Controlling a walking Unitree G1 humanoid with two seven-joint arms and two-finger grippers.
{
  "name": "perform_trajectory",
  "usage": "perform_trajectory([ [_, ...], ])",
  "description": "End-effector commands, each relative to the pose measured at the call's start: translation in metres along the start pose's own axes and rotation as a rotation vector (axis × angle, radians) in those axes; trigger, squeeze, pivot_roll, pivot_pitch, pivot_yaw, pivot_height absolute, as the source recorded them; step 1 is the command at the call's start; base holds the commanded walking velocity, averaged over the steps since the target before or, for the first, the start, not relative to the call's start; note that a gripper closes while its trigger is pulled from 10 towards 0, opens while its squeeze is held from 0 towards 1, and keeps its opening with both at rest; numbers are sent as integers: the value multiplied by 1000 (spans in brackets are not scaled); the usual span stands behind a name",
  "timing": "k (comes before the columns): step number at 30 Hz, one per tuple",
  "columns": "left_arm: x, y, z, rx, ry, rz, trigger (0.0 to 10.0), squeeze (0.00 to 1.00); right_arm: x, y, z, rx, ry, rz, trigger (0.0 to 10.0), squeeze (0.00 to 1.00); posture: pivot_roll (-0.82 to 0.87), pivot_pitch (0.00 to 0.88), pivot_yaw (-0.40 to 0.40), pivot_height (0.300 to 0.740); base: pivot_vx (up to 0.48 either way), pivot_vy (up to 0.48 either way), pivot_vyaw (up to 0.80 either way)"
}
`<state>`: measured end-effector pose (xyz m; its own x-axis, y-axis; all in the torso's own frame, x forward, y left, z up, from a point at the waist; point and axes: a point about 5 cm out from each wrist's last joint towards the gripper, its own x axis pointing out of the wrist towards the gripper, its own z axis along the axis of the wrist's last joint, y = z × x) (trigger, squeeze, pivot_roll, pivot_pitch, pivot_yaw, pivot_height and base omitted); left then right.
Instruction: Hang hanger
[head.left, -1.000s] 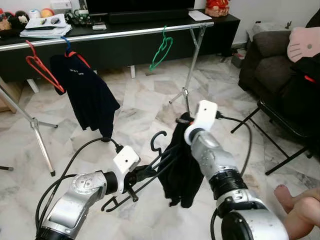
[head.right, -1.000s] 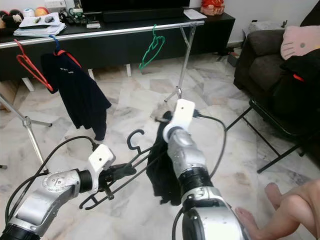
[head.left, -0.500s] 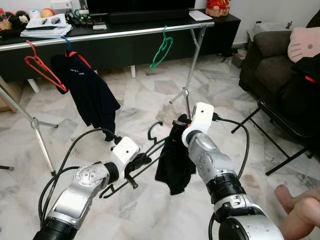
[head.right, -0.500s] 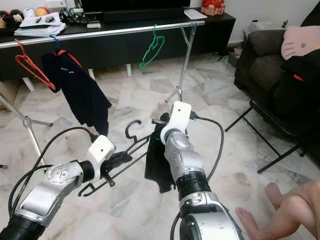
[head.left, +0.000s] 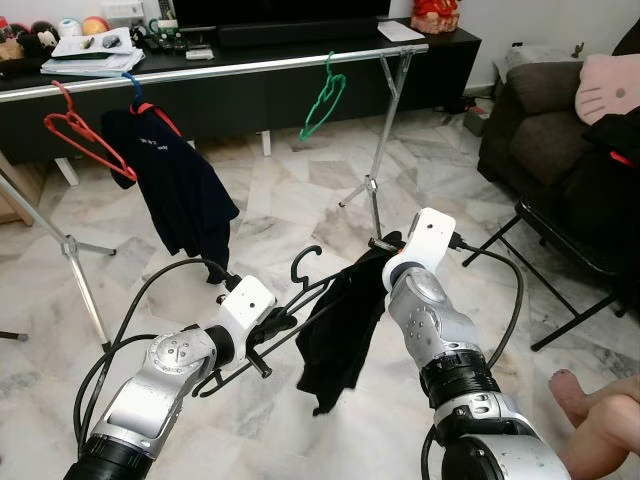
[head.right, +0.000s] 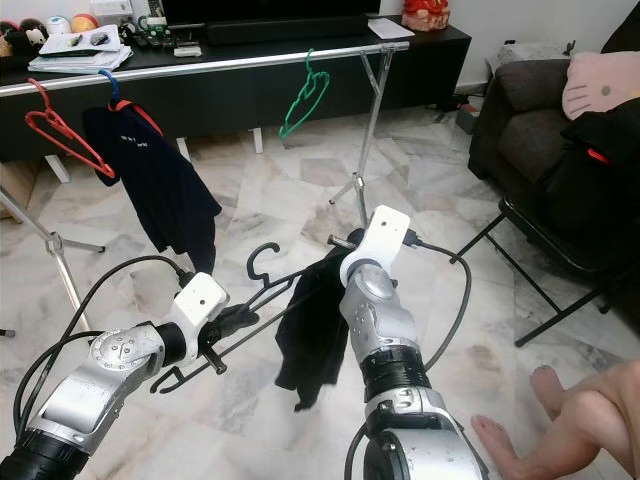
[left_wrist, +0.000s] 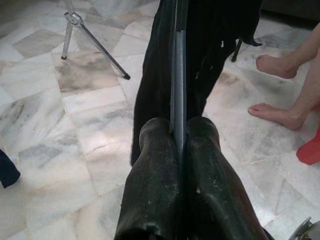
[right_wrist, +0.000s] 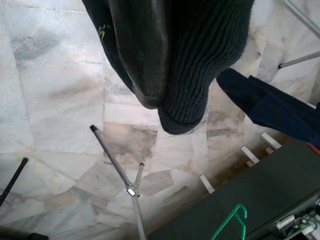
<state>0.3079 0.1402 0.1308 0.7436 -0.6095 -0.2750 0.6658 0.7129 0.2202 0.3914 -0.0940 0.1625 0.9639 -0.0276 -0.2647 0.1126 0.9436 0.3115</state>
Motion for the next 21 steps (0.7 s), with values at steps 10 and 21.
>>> perform_trajectory([
  [10,-10,-3,12,-35,-100,-80,10000,0,0,-15,12,-42,-87,-108,10000,0,-27,137,-33,740,0,0,0],
  [21,-8,-10,18,-64,-135,-131,10000,0,-2,0,5,-12,-49,-30,10000,0,-27,136,-31,740,0,0,0],
])
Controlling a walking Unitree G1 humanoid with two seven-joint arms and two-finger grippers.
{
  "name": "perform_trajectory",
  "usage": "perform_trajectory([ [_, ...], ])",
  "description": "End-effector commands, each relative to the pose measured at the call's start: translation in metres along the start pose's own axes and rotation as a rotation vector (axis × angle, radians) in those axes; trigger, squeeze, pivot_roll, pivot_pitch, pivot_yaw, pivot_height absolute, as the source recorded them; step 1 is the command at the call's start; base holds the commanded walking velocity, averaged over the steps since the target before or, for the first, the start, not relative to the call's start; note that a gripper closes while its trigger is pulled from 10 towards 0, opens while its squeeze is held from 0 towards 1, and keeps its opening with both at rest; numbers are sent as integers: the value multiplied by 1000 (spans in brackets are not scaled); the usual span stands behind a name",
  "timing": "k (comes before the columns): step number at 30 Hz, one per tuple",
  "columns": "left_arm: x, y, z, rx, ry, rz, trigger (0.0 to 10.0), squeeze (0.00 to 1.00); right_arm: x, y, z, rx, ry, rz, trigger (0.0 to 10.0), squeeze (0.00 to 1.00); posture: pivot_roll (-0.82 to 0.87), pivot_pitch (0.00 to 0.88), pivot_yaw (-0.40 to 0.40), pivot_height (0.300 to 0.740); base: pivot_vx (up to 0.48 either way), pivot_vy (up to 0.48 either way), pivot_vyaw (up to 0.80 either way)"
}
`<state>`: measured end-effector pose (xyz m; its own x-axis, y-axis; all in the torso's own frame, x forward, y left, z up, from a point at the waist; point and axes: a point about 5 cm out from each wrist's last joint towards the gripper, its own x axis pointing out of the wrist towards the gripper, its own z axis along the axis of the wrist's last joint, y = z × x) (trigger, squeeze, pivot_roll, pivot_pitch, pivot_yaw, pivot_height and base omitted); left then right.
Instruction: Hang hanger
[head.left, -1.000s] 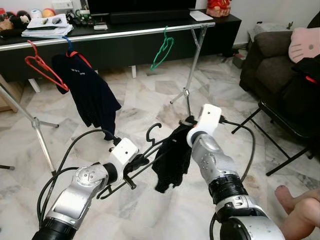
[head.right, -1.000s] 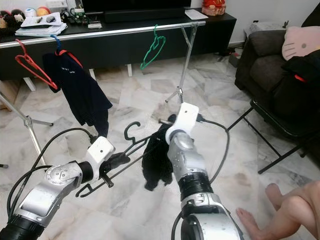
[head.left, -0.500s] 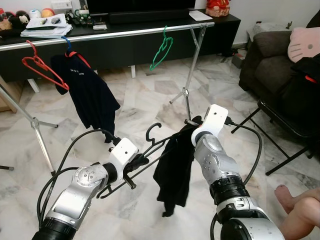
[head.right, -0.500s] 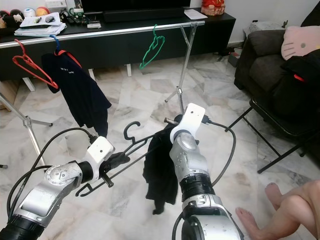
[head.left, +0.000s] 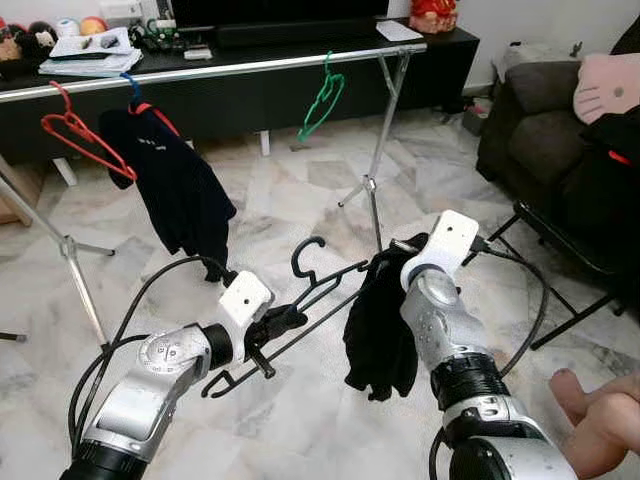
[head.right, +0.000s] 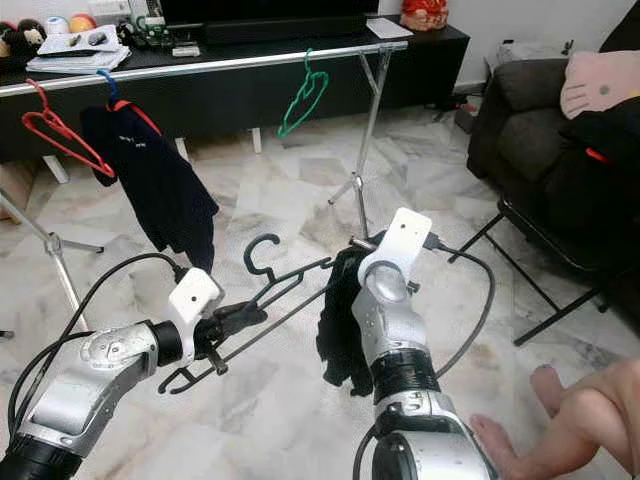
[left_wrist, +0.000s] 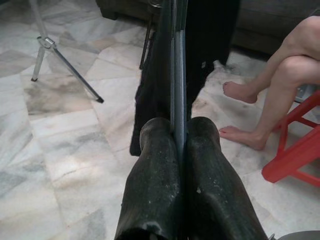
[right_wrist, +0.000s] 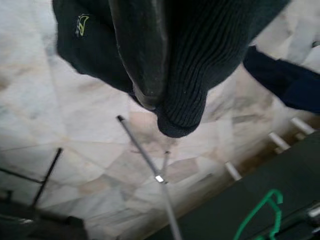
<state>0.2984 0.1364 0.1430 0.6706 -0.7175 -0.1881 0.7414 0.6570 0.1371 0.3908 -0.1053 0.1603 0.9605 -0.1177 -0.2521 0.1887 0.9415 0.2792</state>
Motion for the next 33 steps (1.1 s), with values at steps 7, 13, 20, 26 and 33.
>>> perform_trajectory([
  [7,6,-12,6,-19,-28,-65,10000,0,-8,33,1,-36,6,171,10000,0,-26,134,-30,740,0,0,0],
  [13,10,-16,5,-27,-25,-83,10000,0,-17,53,-1,-98,7,308,10000,0,-28,132,-30,740,0,0,0],
  [20,1,-13,-2,-9,19,-86,10000,0,-10,37,12,-143,-63,234,10000,0,-25,131,-30,740,0,0,0],
  [26,-5,-12,-6,-7,47,-93,10000,0,-3,18,22,-138,-76,159,10000,0,-26,131,-33,740,0,0,0],
  [33,-9,-9,-8,1,64,-99,10000,0,0,8,21,-155,-59,121,10000,0,-27,134,-33,740,0,0,0],
])
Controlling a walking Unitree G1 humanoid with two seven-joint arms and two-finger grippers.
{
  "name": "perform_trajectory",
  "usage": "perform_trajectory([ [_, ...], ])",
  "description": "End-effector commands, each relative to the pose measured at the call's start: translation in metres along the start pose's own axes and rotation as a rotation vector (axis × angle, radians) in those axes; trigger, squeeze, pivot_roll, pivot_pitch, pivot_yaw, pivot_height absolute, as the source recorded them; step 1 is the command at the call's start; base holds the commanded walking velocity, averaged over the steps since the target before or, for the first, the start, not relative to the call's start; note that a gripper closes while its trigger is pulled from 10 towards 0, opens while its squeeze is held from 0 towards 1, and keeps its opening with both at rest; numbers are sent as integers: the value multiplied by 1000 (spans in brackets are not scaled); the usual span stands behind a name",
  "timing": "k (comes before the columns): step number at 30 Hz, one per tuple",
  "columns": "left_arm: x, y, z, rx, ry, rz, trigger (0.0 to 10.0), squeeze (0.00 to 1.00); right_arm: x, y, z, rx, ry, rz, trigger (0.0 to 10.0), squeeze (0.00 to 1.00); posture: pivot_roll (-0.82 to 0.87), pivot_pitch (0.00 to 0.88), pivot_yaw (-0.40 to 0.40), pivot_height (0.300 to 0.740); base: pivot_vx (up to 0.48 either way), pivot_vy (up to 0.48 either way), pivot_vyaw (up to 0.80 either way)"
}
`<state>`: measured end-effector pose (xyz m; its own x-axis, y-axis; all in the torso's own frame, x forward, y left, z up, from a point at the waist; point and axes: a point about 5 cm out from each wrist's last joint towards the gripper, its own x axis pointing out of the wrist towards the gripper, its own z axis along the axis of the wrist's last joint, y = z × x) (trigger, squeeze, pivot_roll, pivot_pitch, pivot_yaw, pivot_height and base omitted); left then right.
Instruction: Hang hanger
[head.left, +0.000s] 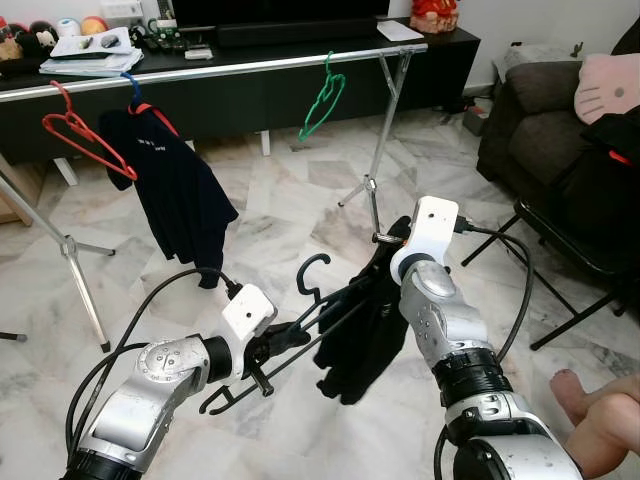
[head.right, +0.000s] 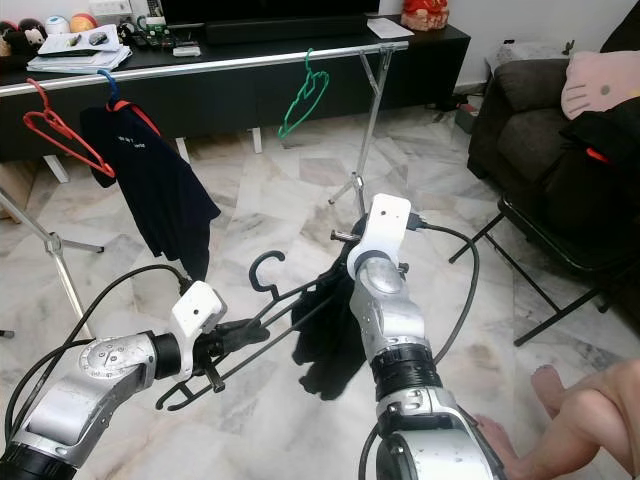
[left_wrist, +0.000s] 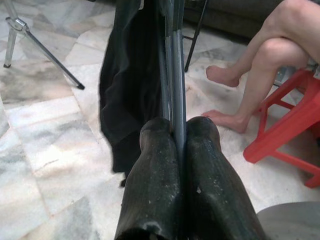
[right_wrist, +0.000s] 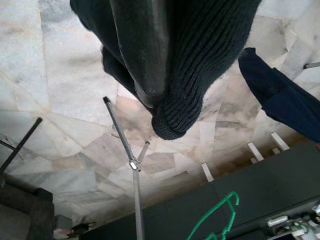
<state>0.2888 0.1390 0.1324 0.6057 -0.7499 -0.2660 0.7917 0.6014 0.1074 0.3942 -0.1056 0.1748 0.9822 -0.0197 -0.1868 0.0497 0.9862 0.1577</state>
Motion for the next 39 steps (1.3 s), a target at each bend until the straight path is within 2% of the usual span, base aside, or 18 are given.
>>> perform_trajectory([
  [1,-3,-3,4,14,-6,-19,10000,0,1,4,7,-5,-12,19,10000,0,-26,134,-33,740,0,0,0],
  [7,4,-1,8,26,-28,19,10000,0,-2,16,3,-2,4,66,10000,0,-27,135,-33,740,0,0,0],
  [9,9,2,10,31,-37,68,10000,0,-4,22,1,13,10,77,10000,0,-27,136,-32,740,0,0,0],
  [14,12,13,12,51,-33,179,10000,0,-7,27,-1,41,11,67,10000,0,-29,136,-31,740,0,0,0],
  [17,13,16,13,50,-32,206,10000,0,-8,27,-2,56,11,53,10000,0,-27,136,-30,740,0,0,0],
  [21,14,13,13,49,-24,187,10000,0,-9,29,-1,66,3,41,10000,0,-27,136,-29,740,0,0,0],
  [23,13,6,6,53,13,131,10000,0,-9,26,4,93,-24,-6,10000,0,-27,135,-31,740,0,0,0],
  [25,12,5,5,65,18,119,10000,0,-9,24,5,94,-27,-18,10000,0,-27,136,-31,740,0,0,0],
  [27,9,8,4,58,22,141,10000,0,-7,15,7,108,-34,-64,10000,0,-24,136,-32,740,0,0,0],
  [32,6,13,5,60,22,156,10000,0,-6,7,8,115,-39,-113,10000,0,-25,137,-34,740,0,0,0],
  [39,7,14,9,59,-6,170,10000,0,-7,11,6,120,-32,-95,10000,0,-27,137,-34,740,0,0,0],
])
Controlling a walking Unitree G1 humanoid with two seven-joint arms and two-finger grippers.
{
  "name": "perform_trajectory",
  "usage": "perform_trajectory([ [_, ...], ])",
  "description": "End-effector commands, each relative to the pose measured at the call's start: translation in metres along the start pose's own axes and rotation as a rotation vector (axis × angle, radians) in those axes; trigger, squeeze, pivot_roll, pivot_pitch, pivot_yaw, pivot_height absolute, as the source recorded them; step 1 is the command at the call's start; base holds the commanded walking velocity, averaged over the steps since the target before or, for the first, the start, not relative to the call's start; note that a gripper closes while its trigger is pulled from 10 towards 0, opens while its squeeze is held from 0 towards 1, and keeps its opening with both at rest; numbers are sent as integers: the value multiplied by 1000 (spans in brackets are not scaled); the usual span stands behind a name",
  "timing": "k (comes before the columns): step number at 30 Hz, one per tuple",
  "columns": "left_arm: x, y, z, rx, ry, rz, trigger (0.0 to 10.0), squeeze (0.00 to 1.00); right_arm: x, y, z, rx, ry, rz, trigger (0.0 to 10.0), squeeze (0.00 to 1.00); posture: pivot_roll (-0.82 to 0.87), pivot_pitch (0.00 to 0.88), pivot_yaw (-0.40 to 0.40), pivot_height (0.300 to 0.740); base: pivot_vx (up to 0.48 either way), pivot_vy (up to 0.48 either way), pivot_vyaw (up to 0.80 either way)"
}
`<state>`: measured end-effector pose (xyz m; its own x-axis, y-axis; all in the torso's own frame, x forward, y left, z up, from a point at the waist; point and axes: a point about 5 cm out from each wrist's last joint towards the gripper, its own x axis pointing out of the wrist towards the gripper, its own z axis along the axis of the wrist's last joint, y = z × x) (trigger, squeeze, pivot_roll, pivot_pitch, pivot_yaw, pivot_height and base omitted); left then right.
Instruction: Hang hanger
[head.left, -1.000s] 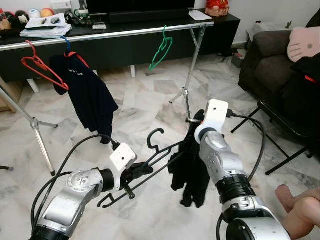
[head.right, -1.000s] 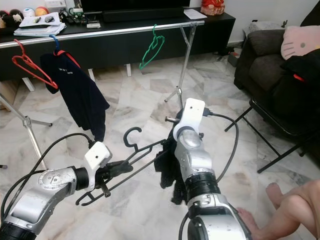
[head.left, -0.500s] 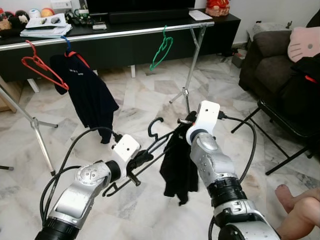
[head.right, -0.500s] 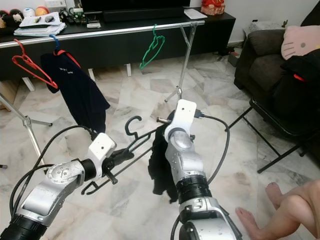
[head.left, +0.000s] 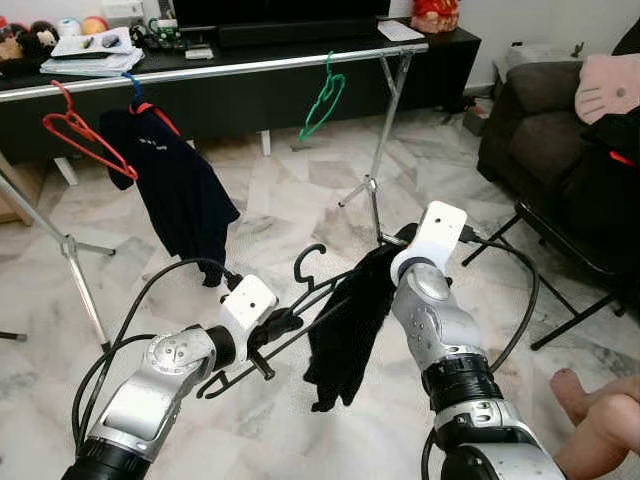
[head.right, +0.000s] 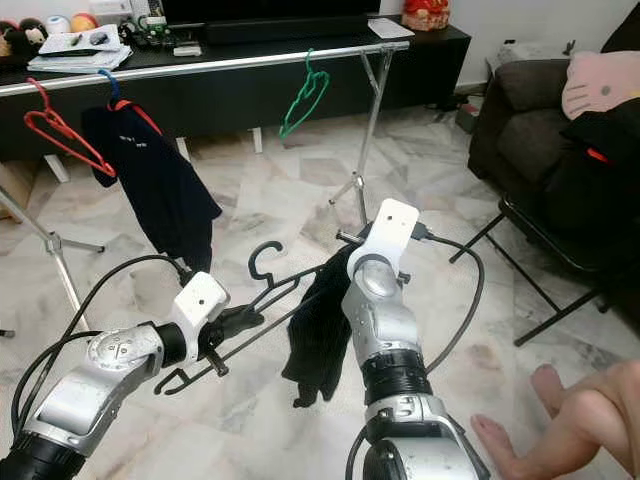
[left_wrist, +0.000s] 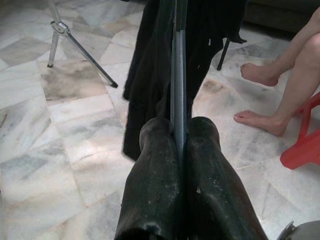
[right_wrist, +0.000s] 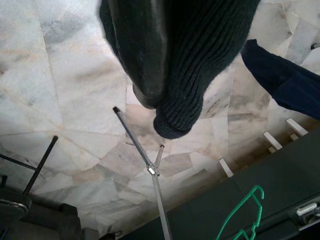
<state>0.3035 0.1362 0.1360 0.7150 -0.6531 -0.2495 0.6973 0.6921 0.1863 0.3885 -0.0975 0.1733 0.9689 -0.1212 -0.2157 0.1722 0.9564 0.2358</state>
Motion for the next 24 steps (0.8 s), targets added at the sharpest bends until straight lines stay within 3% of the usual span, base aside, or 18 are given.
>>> perform_trajectory([
  [1,0,4,5,11,-23,28,10000,0,-3,9,7,21,-30,35,10000,0,-26,137,-34,740,0,0,0],
  [10,6,-6,12,-8,-69,-25,10000,0,-16,46,-2,-18,12,237,10000,0,-27,134,-32,740,0,0,0],
  [16,8,-5,13,-8,-69,-8,10000,0,-20,53,-4,-18,15,247,10000,0,-29,132,-33,740,0,0,0],
  [24,10,-10,10,0,-41,-37,10000,0,-40,78,-10,19,34,326,10000,0,-32,133,-34,740,0,0,0],
])
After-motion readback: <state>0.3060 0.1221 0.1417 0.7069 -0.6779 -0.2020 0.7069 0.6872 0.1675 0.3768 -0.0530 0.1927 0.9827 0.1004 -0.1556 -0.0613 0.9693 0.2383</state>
